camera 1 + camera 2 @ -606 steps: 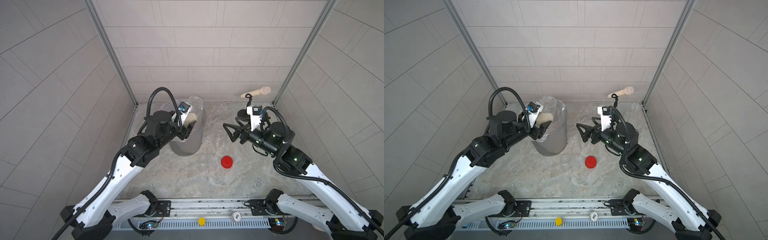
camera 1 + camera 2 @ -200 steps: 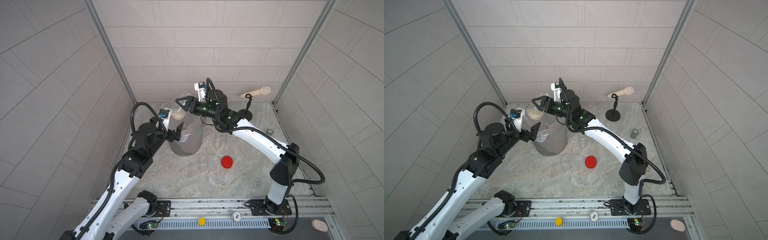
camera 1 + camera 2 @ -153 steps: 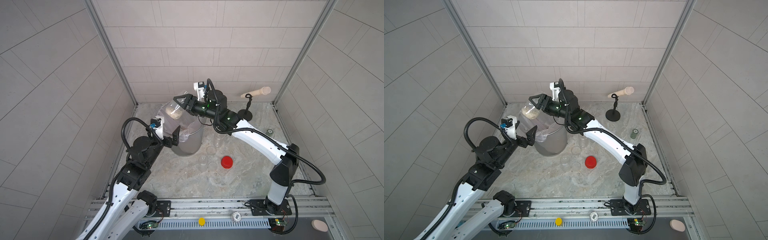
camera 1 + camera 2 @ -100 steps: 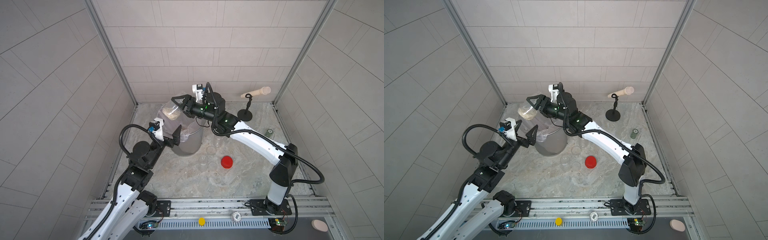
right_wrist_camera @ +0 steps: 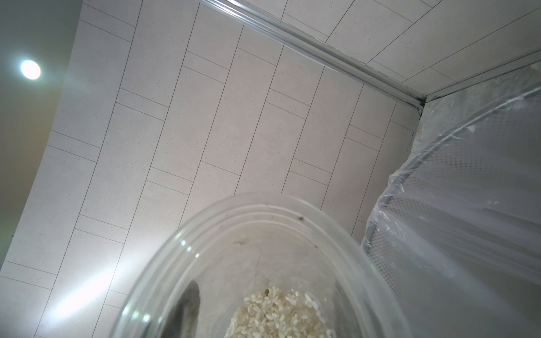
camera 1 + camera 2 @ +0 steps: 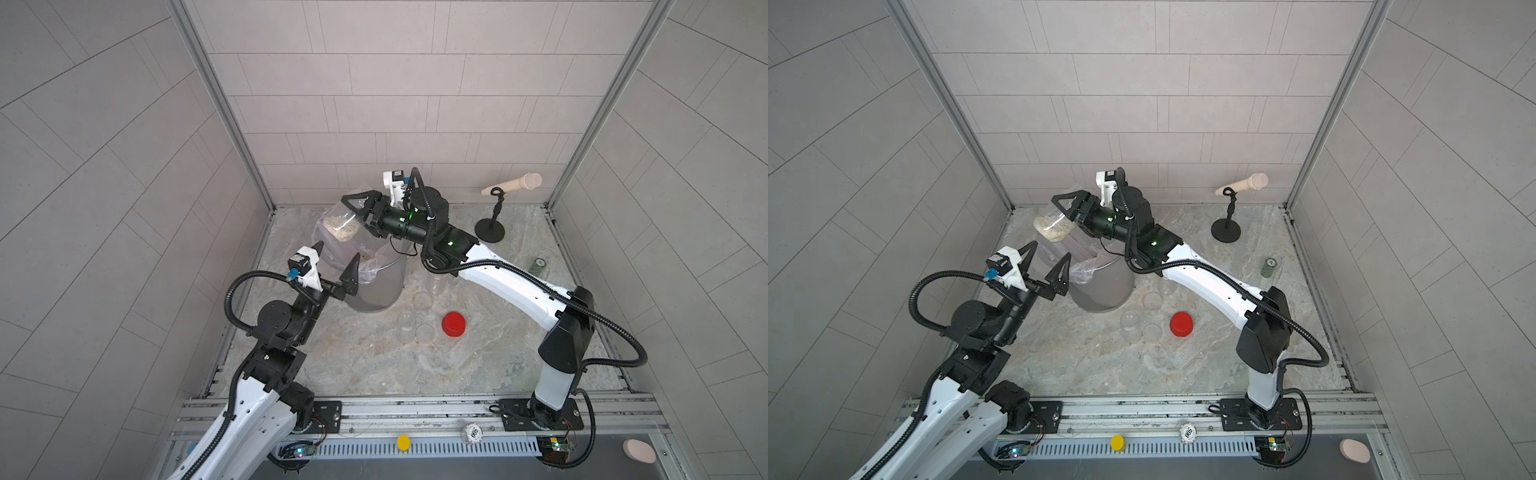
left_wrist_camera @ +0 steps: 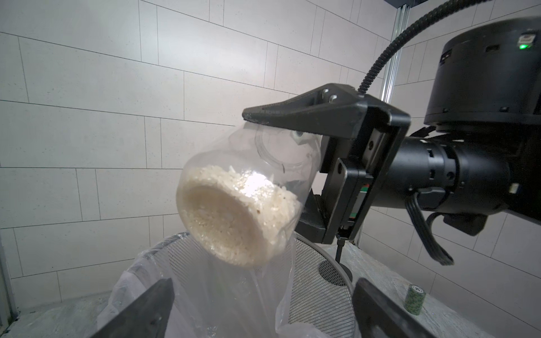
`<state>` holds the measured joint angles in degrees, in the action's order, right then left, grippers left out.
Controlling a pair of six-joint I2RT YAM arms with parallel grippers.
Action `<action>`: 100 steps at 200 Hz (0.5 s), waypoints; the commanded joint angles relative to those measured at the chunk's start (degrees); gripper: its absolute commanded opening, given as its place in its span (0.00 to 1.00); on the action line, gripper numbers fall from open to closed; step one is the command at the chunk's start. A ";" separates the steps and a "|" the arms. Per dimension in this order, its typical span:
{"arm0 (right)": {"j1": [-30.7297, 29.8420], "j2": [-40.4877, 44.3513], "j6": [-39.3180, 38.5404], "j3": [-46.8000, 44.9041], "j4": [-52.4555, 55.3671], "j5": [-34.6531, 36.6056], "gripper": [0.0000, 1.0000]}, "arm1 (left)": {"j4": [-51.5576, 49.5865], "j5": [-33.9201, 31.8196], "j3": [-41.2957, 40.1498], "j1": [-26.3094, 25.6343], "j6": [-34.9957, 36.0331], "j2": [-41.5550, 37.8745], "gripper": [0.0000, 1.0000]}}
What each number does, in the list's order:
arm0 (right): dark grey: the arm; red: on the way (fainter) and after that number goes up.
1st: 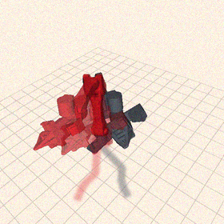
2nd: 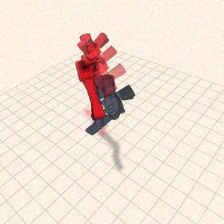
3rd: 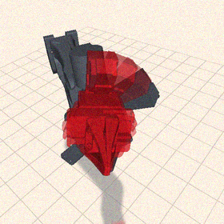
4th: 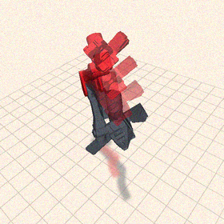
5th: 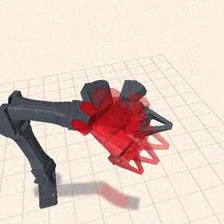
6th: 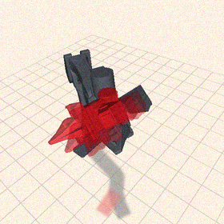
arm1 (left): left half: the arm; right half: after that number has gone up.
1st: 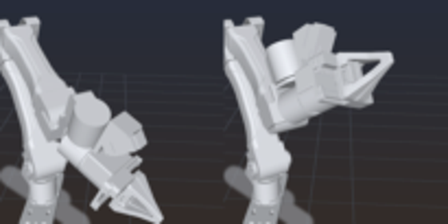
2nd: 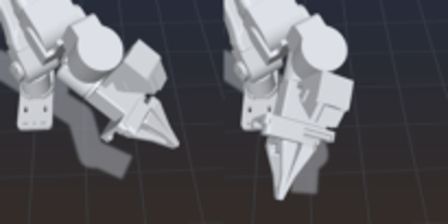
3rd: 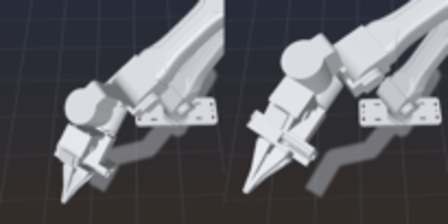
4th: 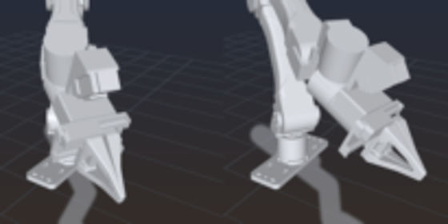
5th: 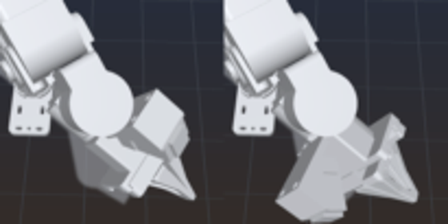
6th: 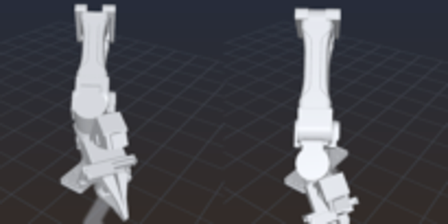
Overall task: Empty moldy rice from jars
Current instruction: Pour the moldy rice from the jar into the trash bin.
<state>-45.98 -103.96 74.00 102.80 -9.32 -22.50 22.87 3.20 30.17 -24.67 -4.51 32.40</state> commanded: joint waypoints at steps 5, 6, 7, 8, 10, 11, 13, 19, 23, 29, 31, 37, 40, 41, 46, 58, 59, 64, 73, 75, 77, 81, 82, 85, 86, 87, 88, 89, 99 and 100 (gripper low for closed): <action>-0.51 0.06 2.14 -0.12 -4.68 -0.43 0.45 | 4.41 -0.53 -0.97 -0.12 -0.20 0.15 1.00; -0.52 0.07 2.17 -0.18 -4.71 -0.43 0.45 | 4.57 -0.63 -1.03 -0.07 -0.22 0.18 1.00; -0.52 0.07 2.23 -0.21 -4.77 -0.43 0.45 | 4.78 -0.69 -1.10 -0.10 -0.22 0.23 1.00; -0.52 0.03 2.26 -0.22 -4.80 -0.44 0.45 | 4.93 -0.76 -1.13 -0.11 -0.18 0.26 1.00; -0.52 0.02 2.33 -0.21 -4.89 -0.50 0.45 | 5.21 -0.92 -1.20 -0.05 -0.26 0.35 1.00; -0.52 0.00 2.35 -0.27 -4.95 -0.51 0.45 | 5.41 -1.01 -1.23 -0.04 -0.25 0.41 1.00; -0.52 0.08 2.37 -0.38 -4.99 -0.52 0.45 | 5.71 -1.05 -1.32 -0.03 -0.28 0.50 1.00; -0.50 0.10 2.53 -0.57 -5.17 -0.52 0.45 | 6.38 -1.09 -1.43 -0.10 -0.23 0.84 1.00; -0.53 0.29 2.55 -0.67 -5.19 -0.48 0.45 | 6.63 -1.10 -1.45 -0.05 -0.22 1.11 1.00; -0.52 0.35 2.64 -0.81 -5.26 -0.59 0.45 | 7.22 -1.10 -1.43 -0.06 -0.19 1.61 1.00; -0.50 0.41 2.69 -0.91 -5.31 -0.61 0.45 | 7.48 -1.10 -1.32 -0.06 -0.22 1.79 1.00; -0.51 0.51 2.73 -1.14 -5.36 -0.65 0.45 | 8.25 -1.14 -1.35 -0.09 -0.23 2.27 1.00; -0.52 0.51 2.80 -1.24 -5.45 -0.71 0.45 | 8.73 -1.18 -1.35 -0.08 -0.21 2.47 1.00; -0.52 0.56 2.81 -1.26 -5.49 -0.70 0.45 | 8.79 -1.18 -1.35 -0.06 -0.18 2.47 1.00; -0.51 0.59 2.91 -1.45 -5.69 -0.70 0.45 | 9.77 -1.27 -1.41 -0.08 -0.34 3.01 1.00; -0.47 0.91 3.07 -2.03 -5.98 -0.79 0.45 | 11.84 -1.16 -1.37 -0.08 -0.64 4.15 1.00; -0.49 0.93 3.08 -2.10 -5.98 -0.79 0.45 | 12.02 -1.13 -1.36 -0.06 -0.66 4.24 1.00; -0.47 1.10 3.13 -2.37 -6.19 -0.79 0.45 | 12.69 -0.89 -1.28 -0.03 -0.61 4.66 1.00; -0.45 1.39 3.08 -2.92 -6.39 -0.79 0.45 | 13.86 -0.76 -1.28 -0.08 -0.66 5.40 1.00; -0.43 1.44 3.08 -3.06 -6.43 -0.79 0.45 | 14.02 -0.86 -1.22 -0.04 -0.69 5.46 1.00; -0.43 1.51 3.15 -3.16 -6.48 -0.79 0.45 | 14.15 -0.84 -1.14 -0.06 -0.74 5.71 1.00; -0.39 1.64 3.27 -3.36 -6.55 -0.79 0.45 | 14.28 -0.97 -0.98 -0.04 -0.76 6.10 1.00; -0.36 1.74 3.31 -3.47 -6.57 -0.79 0.45 | 14.29 -0.99 -0.90 -0.04 -0.76 6.23 1.00; -0.35 1.89 3.39 -3.79 -6.70 -0.72 0.45 | 14.37 -0.87 -0.76 -0.08 -0.79 6.51 1.00; -0.34 1.95 3.37 -3.90 -6.78 -0.71 0.45 | 14.42 -0.85 -0.75 -0.05 -0.82 6.61 1.00; -0.34 2.02 3.40 -3.96 -6.86 -0.71 0.45 | 14.50 -0.80 -0.69 -0.04 -0.83 6.70 1.00; -0.34 2.02 3.42 -4.08 -6.90 -0.70 0.45 | 14.58 -0.77 -0.67 -0.04 -0.80 6.84 1.00; -0.34 2.06 3.43 -4.22 -6.96 -0.75 0.45 | 14.66 -0.75 -0.66 -0.03 -0.82 6.90 1.00; -0.25 2.66 3.70 -5.30 -7.72 -0.53 0.45 | 15.98 -0.83 -0.74 -0.04 -1.20 7.82 1.00; -0.25 2.68 3.70 -5.36 -7.81 -0.53 0.45 | 16.24 -0.78 -0.78 -0.03 -1.24 7.83 1.00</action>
<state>-46.11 -104.22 75.61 98.72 -12.43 -22.81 32.88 2.39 29.21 -24.67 -4.73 39.07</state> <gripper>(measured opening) 0.700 0.993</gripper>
